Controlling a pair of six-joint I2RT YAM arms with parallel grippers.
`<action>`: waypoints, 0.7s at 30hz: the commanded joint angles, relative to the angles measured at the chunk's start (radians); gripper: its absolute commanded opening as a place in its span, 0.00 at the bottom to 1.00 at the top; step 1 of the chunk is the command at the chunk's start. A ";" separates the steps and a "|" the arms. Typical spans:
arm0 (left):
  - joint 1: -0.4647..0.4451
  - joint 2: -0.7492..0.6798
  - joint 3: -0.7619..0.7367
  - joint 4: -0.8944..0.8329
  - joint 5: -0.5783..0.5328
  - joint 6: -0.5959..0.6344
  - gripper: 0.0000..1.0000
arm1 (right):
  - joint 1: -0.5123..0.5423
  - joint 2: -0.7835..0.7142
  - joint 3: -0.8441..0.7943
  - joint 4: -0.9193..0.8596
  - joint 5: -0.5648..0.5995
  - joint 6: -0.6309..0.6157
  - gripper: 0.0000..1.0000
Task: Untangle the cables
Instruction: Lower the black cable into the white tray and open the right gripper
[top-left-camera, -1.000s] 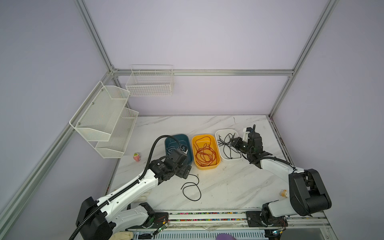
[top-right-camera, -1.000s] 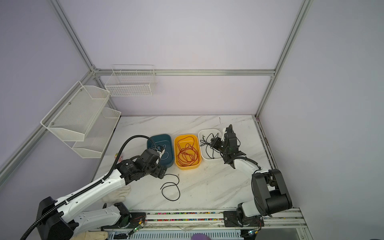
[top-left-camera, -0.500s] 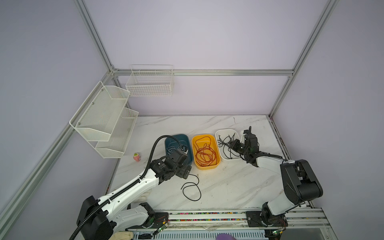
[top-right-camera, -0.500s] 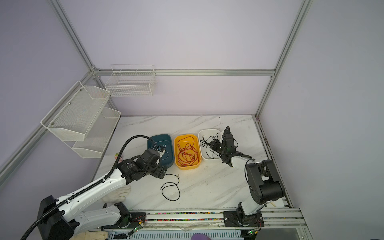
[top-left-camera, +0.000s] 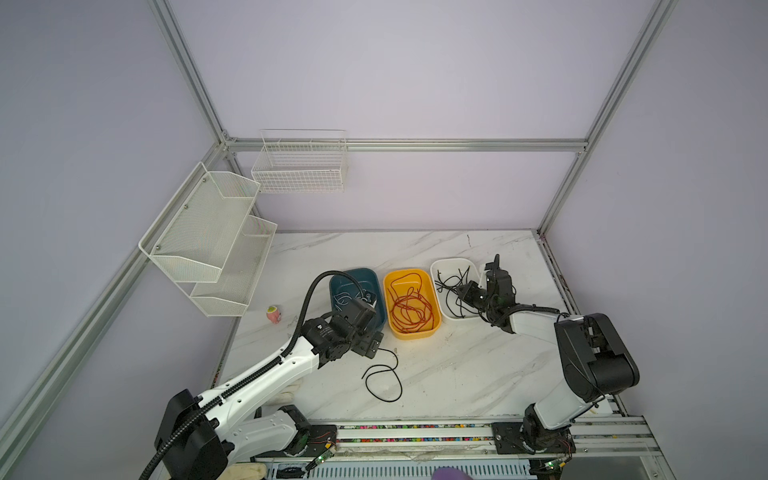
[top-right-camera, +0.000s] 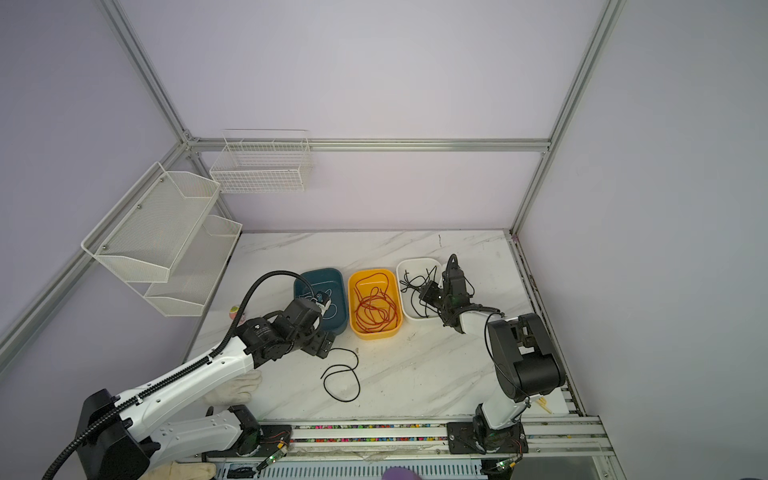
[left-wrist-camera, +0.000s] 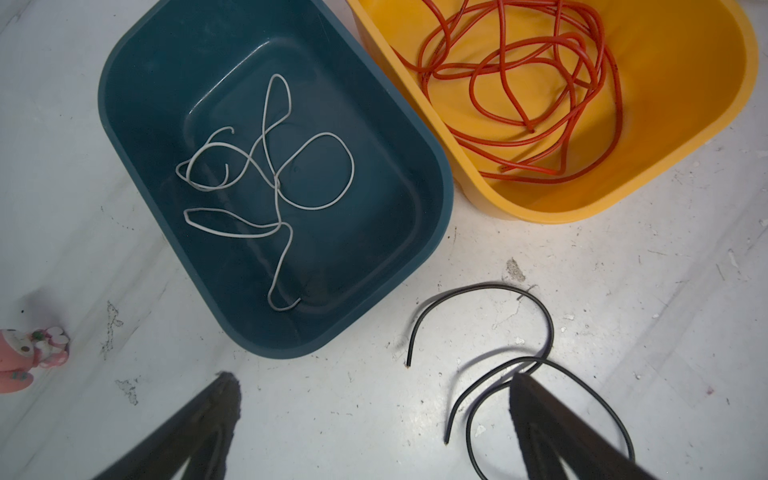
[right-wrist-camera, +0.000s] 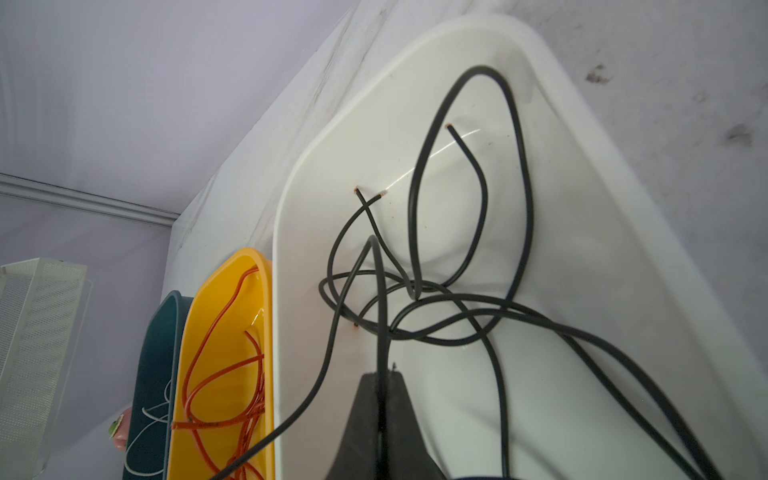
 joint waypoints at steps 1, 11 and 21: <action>0.005 -0.002 0.067 0.004 0.010 0.020 1.00 | 0.003 -0.045 0.014 -0.028 0.022 -0.018 0.12; 0.005 -0.002 0.068 0.004 0.015 0.020 1.00 | 0.004 -0.127 0.021 -0.101 0.044 -0.042 0.31; 0.004 -0.004 0.066 0.002 0.032 0.018 1.00 | 0.004 -0.233 0.015 -0.174 0.037 -0.079 0.53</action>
